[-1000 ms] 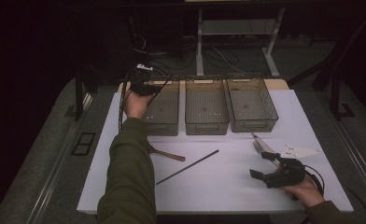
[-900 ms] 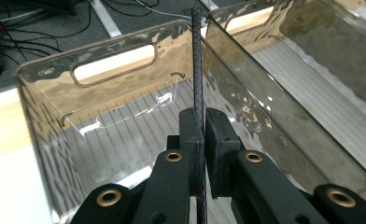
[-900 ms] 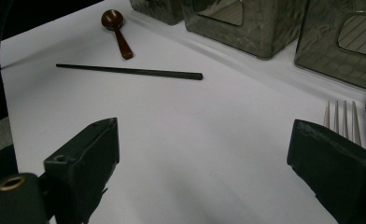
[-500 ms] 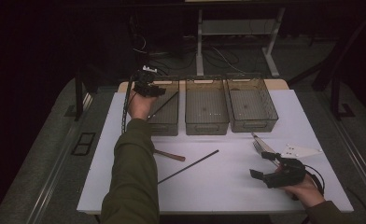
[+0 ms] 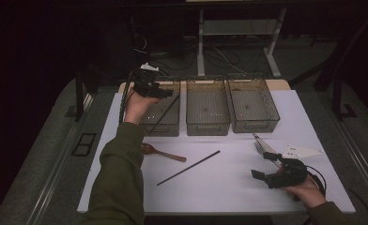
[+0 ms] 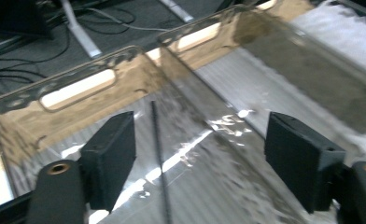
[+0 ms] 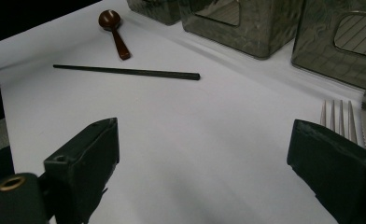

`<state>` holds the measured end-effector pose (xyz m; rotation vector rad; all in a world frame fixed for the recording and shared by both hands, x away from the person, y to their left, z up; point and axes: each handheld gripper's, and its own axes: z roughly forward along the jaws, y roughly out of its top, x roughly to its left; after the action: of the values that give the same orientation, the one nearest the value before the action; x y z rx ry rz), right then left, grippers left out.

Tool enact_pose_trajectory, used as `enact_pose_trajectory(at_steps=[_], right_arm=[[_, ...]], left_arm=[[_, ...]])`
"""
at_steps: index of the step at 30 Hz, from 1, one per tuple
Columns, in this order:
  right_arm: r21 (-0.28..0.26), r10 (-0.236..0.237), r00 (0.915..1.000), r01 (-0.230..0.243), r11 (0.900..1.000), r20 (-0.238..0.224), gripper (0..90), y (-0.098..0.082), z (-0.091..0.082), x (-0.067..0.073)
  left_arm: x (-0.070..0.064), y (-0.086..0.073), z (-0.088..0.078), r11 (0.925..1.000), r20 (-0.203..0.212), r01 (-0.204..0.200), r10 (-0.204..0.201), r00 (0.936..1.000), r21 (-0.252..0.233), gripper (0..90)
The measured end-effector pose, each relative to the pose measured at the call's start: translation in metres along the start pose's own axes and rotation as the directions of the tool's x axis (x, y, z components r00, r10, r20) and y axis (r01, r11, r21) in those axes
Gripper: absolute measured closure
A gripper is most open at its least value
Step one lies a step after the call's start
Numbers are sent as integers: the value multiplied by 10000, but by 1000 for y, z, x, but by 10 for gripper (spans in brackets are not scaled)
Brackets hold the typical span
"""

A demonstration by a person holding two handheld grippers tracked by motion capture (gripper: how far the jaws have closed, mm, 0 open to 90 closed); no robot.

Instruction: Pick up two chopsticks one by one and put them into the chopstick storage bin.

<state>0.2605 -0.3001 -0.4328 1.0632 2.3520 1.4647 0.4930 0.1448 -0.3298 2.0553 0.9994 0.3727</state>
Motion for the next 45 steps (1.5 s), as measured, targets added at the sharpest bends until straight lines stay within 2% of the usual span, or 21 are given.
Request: enact_pose_trajectory(at_steps=[2, 6, 7, 12, 14, 16, 20, 23, 26, 28, 33, 34, 38, 39, 45], right_arm=[[5, 24, 10000, -24, 10000, 26, 85, 0, 0, 0], [-10, -7, 10000, 7, 10000, 48, 85, 0, 0, 0], [25, -32, 10000, 31, 10000, 84, 85, 0, 1, 1], [27, -58, 9999, 57, 10000, 115, 85, 0, 1, 1], [46, -42, 9999, 41, 10000, 131, 85, 0, 1, 1], [49, -40, 9999, 40, 10000, 144, 85, 0, 1, 1], [76, -59, 9998, 58, 10000, 180, 85, 0, 1, 2], [87, -54, 9998, 53, 9999, 192, 85, 0, 1, 2], [81, -55, 9998, 53, 10000, 192, 85, 0, 1, 2], [76, -57, 9998, 56, 10000, 193, 85, 0, 1, 2], [95, -44, 9998, 42, 9999, 191, 85, -1, 1, 2], [148, 35, 9999, -38, 9999, 165, 85, -1, 1, 2], [88, -157, 9997, 156, 9998, 186, 85, -1, 1, 1], [76, -37, 9998, 35, 10000, 207, 85, -1, 1, 2], [97, -50, 9998, 48, 9999, 218, 85, -1, 1, 2]], left_arm=[[-7, -2, -6, 9997, 108, -215, 215, 9997, 83, 205], [-20, -7, -19, 9987, 266, -508, 510, 9983, -91, 172], [-23, -8, -22, 9973, 325, -727, 728, 9968, -41, 144], [-42, -17, -37, 9936, 603, -1046, 1071, 9924, -433, 119], [-48, -21, -43, 9903, 785, -1295, 1332, 9880, -501, 100], [-55, -25, -47, 9895, 1045, -1299, 1361, 9852, -633, 72], [-68, -33, -53, 9882, 1241, -1264, 1365, 9828, -860, 15], [-78, -40, -55, 9876, 1473, -1309, 1426, 9788, -861, 0], [-89, -47, -57, 9832, 1572, -1601, 1724, 9724, -880, 0], [-96, -53, -57, 9827, 1756, -1566, 1722, 9693, -989, 0], [-114, -70, -54, 9787, 1937, -1823, 1976, 9609, -941, 0], [-117, -74, -53, 9783, 1983, -1837, 1997, 9596, -962, 0], [-130, -88, -50, 9762, 2108, -1904, 2088, 9550, -1040, 0], [-133, -91, -50, 9765, 2193, -1908, 2087, 9531, -1003, 0], [-149, -109, -47, 9747, 2450, -1958, 2170, 9449, -1081, 0]])
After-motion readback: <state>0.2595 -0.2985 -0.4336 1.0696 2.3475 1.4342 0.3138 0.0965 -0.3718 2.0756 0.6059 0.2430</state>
